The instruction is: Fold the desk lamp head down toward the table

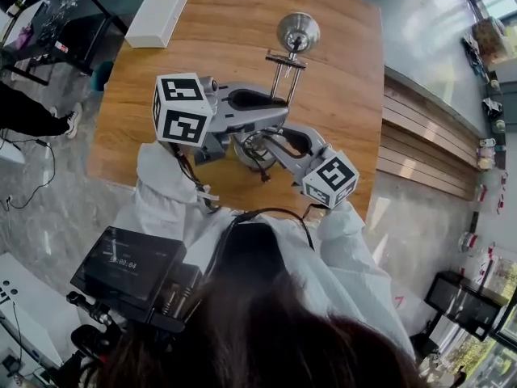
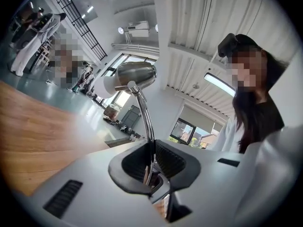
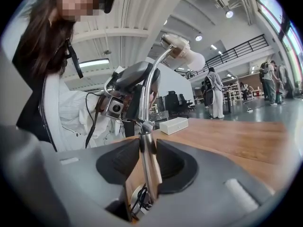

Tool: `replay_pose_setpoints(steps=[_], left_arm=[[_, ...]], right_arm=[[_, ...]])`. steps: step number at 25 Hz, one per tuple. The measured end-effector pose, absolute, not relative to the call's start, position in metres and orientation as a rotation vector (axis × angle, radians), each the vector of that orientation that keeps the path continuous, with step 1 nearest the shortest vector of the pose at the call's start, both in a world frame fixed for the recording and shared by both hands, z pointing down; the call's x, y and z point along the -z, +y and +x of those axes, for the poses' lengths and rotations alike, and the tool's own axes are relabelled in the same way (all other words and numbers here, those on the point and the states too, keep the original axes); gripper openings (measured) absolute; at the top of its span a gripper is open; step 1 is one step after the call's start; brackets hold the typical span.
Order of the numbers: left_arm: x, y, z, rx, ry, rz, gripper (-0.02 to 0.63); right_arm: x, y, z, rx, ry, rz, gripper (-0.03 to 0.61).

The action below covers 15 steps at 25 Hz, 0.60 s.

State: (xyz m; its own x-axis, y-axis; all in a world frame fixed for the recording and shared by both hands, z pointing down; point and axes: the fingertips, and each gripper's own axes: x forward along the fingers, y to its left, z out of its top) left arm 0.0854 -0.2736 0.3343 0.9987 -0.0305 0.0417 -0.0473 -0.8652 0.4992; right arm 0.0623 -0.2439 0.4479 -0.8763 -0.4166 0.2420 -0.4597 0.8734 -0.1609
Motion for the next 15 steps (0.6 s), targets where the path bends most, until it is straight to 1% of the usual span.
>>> replay_pose_setpoints(steps=[15], left_arm=[[-0.3368, -0.2698, 0.0916, 0.006, 0.059, 2.406, 0.041]], right_arm=[[-0.4453, -0.2380, 0.0669, -0.282, -2.826, 0.671, 0.104]])
